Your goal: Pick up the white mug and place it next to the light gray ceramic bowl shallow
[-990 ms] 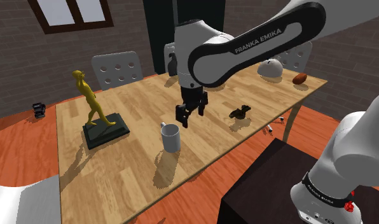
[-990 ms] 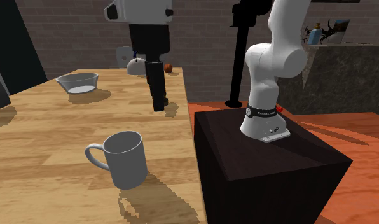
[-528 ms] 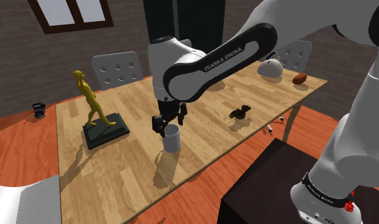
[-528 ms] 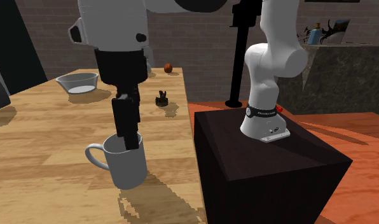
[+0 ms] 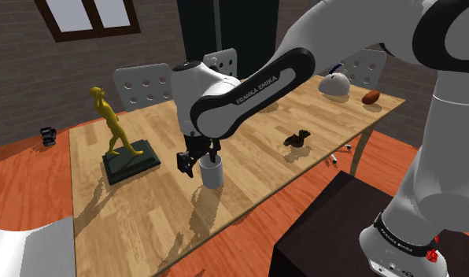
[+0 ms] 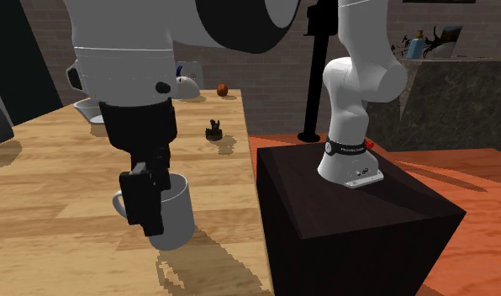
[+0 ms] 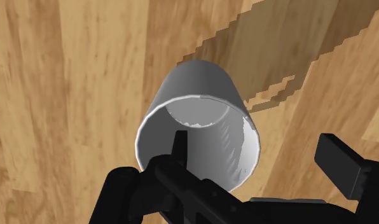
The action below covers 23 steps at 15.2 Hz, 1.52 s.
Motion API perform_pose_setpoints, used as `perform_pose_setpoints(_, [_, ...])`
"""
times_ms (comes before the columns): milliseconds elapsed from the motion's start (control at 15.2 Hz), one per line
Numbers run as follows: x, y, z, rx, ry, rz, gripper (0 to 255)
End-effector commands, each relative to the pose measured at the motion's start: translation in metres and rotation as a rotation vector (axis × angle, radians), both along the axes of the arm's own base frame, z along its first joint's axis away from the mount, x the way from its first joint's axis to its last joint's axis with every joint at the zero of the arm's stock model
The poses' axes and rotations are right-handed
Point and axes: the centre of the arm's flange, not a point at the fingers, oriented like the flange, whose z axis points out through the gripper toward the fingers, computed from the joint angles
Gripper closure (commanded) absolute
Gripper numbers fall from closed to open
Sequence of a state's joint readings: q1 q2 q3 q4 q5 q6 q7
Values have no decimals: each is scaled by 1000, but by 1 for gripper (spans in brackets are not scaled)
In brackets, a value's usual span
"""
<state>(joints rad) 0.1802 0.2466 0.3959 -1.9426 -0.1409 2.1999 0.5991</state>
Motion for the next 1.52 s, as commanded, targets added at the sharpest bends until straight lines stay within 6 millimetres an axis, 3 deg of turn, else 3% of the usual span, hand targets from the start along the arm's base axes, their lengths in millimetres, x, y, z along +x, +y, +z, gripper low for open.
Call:
perform_pose_setpoints(0, [0, 0, -10, 0, 0, 0, 0])
perform_pose_setpoints(66, [0, 0, -18, 0, 0, 0, 0])
perform_pose_setpoints(594, [0, 0, -18, 0, 0, 0, 0])
perform_pose_setpoints(660, [0, 0, -18, 0, 0, 0, 255])
perform_pose_setpoints(1254, [0, 0, -18, 0, 0, 0, 255])
perform_pose_setpoints(1452, [0, 0, -2, 0, 0, 0, 255])
